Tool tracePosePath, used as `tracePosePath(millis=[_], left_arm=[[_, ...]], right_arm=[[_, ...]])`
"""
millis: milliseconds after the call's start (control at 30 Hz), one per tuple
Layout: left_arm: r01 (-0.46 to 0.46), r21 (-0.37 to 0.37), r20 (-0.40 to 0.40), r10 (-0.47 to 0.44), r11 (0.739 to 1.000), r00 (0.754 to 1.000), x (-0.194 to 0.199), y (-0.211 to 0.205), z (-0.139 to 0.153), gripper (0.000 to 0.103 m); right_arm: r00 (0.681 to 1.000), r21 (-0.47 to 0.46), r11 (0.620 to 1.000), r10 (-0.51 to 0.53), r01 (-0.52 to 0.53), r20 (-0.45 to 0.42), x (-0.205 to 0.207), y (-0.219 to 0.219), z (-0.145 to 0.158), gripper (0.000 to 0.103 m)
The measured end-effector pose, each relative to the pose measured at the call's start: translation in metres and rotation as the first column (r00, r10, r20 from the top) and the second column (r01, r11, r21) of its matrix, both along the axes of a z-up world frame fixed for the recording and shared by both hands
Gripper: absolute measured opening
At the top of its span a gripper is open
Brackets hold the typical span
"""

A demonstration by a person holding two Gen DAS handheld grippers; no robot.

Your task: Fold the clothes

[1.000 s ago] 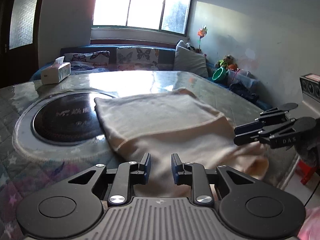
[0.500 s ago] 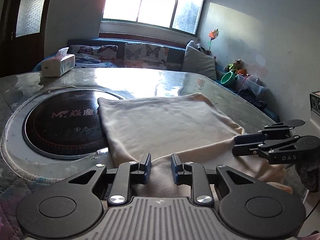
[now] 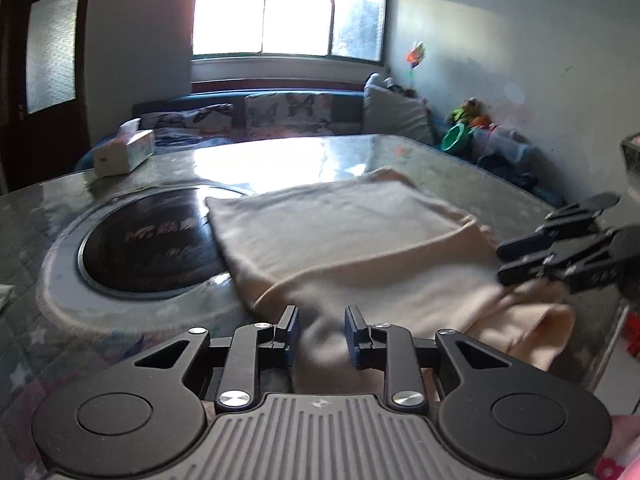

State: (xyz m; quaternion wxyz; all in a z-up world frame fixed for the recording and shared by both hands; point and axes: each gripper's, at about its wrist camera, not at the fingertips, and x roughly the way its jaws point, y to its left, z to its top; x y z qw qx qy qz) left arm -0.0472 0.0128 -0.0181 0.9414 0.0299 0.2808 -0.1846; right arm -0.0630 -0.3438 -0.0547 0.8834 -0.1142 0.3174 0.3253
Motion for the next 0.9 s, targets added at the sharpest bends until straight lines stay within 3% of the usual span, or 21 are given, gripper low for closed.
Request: tracePosePath(millis=[167,333,400,500,567,733,900], left_arm=[[-0.015,-0.022,0.012,0.016,1.000,1.000,-0.011,0.005,0.005,0.027],[-0.027,0.001,-0.010,0.027,1.000,1.000,-0.013,0.008,0.002,0.028],[0.002,0.007,0.004,-0.002,1.000,1.000,-0.020,0.009,0.009,0.039],[0.081,0.054,0.026,-0.083,0.995,0.996,-0.035,0.001,0.016,0.045],[0.151,0.096,0.028,-0.154,0.984,0.988,-0.046,-0.005,0.017,0.046],[0.312,0.204,0.047,-0.327,0.928,0.944,-0.071,-0.024,0.012,0.048],[0.367,0.274,0.070,-0.399,0.889,0.914,-0.080,-0.043,-0.002,0.048]], right_arm=[[1.000,0.023,1.000,0.000,0.000,0.013,-0.002,0.001,0.006,0.033],[1.000,0.020,1.000,-0.011,0.011,-0.009,0.000,-0.003,-0.001,0.033],[1.000,0.020,1.000,-0.007,0.007,-0.005,-0.002,-0.003,0.003,0.033],[1.000,0.013,1.000,0.007,-0.007,0.001,-0.009,-0.006,0.010,0.035],[1.000,0.005,1.000,0.013,-0.013,0.004,-0.013,-0.009,0.014,0.041],[1.000,-0.025,1.000,0.016,-0.016,0.004,-0.025,-0.017,0.018,0.043],[1.000,-0.070,0.997,0.013,-0.013,0.004,-0.037,-0.024,0.017,0.046]])
